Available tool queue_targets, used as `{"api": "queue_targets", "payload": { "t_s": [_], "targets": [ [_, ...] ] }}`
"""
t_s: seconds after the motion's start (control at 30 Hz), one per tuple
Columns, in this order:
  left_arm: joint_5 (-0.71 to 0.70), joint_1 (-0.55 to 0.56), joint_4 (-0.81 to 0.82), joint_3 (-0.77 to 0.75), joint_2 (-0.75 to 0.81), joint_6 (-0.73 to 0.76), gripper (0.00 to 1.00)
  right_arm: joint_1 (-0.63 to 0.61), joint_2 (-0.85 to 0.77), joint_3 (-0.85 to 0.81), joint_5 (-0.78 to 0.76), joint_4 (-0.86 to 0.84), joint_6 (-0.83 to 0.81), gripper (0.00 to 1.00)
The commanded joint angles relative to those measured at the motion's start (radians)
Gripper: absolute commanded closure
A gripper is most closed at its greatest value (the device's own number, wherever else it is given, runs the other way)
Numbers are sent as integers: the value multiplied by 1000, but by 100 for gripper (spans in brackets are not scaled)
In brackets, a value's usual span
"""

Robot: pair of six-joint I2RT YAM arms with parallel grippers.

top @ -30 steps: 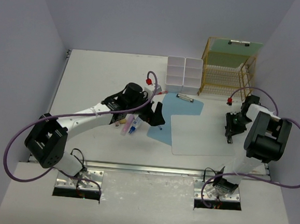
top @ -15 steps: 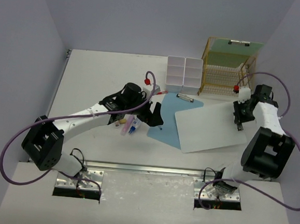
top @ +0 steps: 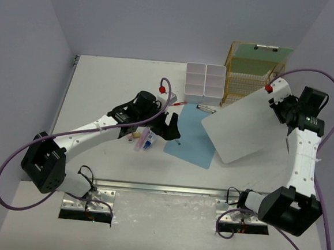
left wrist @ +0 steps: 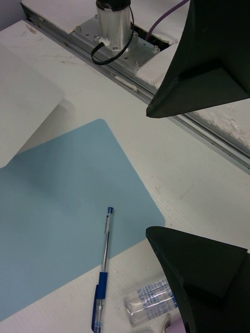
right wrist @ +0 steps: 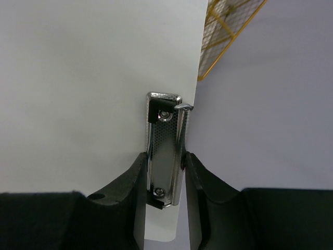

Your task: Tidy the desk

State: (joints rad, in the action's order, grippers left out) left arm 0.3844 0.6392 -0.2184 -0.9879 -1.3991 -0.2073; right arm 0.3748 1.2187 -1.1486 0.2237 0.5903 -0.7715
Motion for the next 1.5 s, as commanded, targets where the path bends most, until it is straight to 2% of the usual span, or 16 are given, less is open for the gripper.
{"api": "queue_targets", "payload": {
  "t_s": [0.0,0.13,0.2,0.43,0.63,0.9,1.47],
  "targets": [
    [-12,-15,-4,-53,42,-5,17,-1,-126,10,124,-154,-138,100],
    [-12,-15,-15,-57,43,-9,17,-1,-199,29,193,-260,-187,100],
    [-13,-15,-19,-58,43,-11,17,-1,-243,44,254,-373,-235,100],
    [-15,-15,-22,-64,42,-14,17,-1,-239,18,381,-623,-384,100],
    [-15,-15,-18,-60,35,-17,17,-5,-139,-83,368,-744,-459,100],
    [-12,-15,-9,-66,15,-15,17,-13,135,-363,285,-799,-560,100],
    [-10,-16,12,-59,-17,-14,17,-87,428,-559,216,-896,-671,100]
  ]
}}
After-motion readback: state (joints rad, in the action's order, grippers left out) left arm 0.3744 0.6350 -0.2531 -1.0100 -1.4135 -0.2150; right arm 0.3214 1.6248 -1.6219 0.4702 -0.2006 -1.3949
